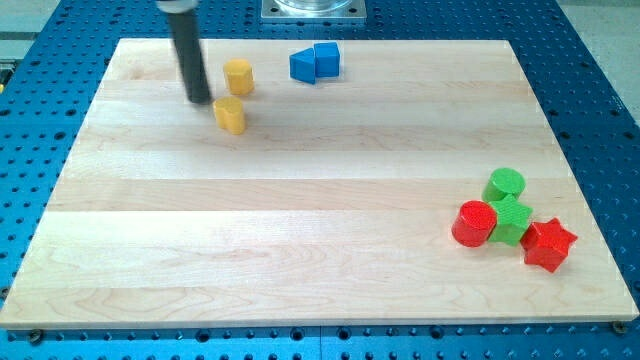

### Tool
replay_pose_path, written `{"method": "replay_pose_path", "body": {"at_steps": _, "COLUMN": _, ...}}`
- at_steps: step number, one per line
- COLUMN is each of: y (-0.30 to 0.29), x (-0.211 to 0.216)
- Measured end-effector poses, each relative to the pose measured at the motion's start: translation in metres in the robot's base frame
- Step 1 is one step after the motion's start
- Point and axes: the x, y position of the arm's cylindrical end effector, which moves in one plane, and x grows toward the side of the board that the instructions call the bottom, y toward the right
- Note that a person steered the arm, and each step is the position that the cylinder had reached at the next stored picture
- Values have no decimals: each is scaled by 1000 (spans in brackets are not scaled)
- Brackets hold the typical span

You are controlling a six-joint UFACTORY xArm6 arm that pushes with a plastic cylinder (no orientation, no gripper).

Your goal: Push heart into hexagon

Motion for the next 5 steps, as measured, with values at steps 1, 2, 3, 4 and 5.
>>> {"method": "replay_pose_path", "body": {"at_steps": 1, "y": 61, "x": -20}}
{"method": "replay_pose_path", "body": {"at_steps": 2, "y": 111, "x": -28}}
{"method": "replay_pose_path", "body": {"at_steps": 3, "y": 32, "x": 9}}
{"method": "replay_pose_path", "body": {"at_steps": 4, "y": -27, "x": 72}}
{"method": "replay_pose_path", "body": {"at_steps": 5, "y": 28, "x": 101}}
